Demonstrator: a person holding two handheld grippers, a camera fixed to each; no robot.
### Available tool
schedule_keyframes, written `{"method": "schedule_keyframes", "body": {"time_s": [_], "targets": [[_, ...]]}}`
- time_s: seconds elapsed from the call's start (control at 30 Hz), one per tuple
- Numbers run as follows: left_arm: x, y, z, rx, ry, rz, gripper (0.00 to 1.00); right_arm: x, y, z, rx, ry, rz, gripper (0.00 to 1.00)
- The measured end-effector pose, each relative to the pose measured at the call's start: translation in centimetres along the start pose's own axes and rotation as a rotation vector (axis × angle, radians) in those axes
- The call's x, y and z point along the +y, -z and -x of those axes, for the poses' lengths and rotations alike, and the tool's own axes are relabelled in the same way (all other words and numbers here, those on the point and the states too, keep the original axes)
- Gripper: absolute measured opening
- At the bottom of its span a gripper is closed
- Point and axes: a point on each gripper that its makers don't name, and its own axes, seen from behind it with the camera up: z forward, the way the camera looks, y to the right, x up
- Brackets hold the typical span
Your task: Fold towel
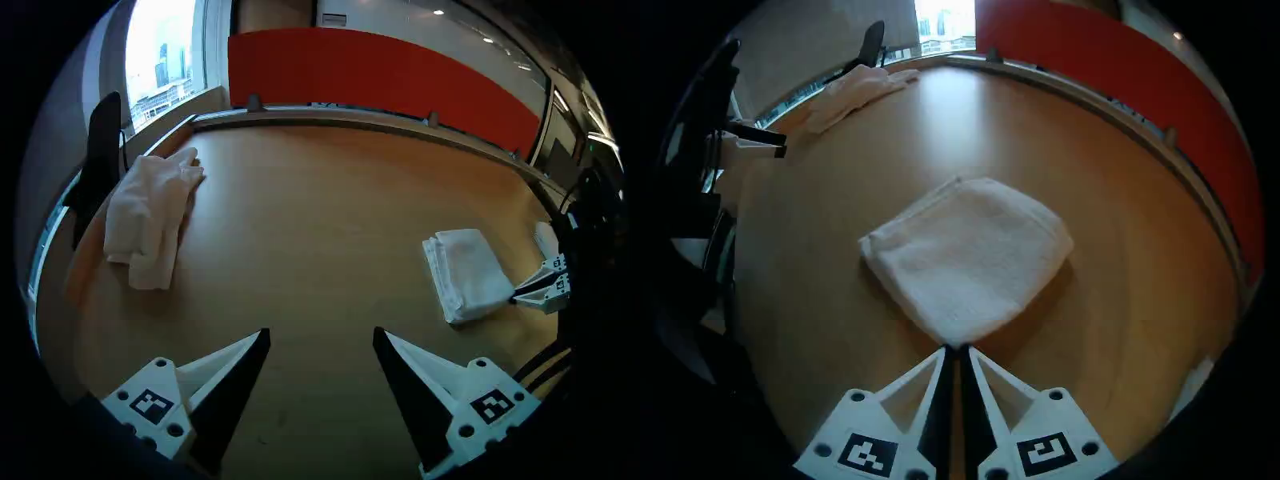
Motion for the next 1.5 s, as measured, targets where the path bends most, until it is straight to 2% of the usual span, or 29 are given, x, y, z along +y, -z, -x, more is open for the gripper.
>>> {"method": "schedule_keyframes", "body": {"time_s": [0.4, 0.8, 1.13, 1.5], "targets": [[0.7, 0.4, -1.3, 0.035, -0.017, 0.024, 0.95, 1.2, 3.5, -7.6, 0.083, 0.089, 0.024, 0.05], [1.2, 1.0, -3.2, 0.076, -0.029, 0.04, 0.95, 2.7, 7.1, -14.0, 0.157, 0.136, 0.036, 0.05], [1.7, 1.3, -3.0, 0.08, -0.026, 0.053, 0.95, 4.5, 9.4, -15.2, 0.179, 0.129, 0.052, 0.05], [2.1, 1.3, -3.3, 0.084, -0.034, 0.055, 0.95, 8.6, 11.7, -14.2, 0.173, 0.106, 0.094, 0.05]]}}
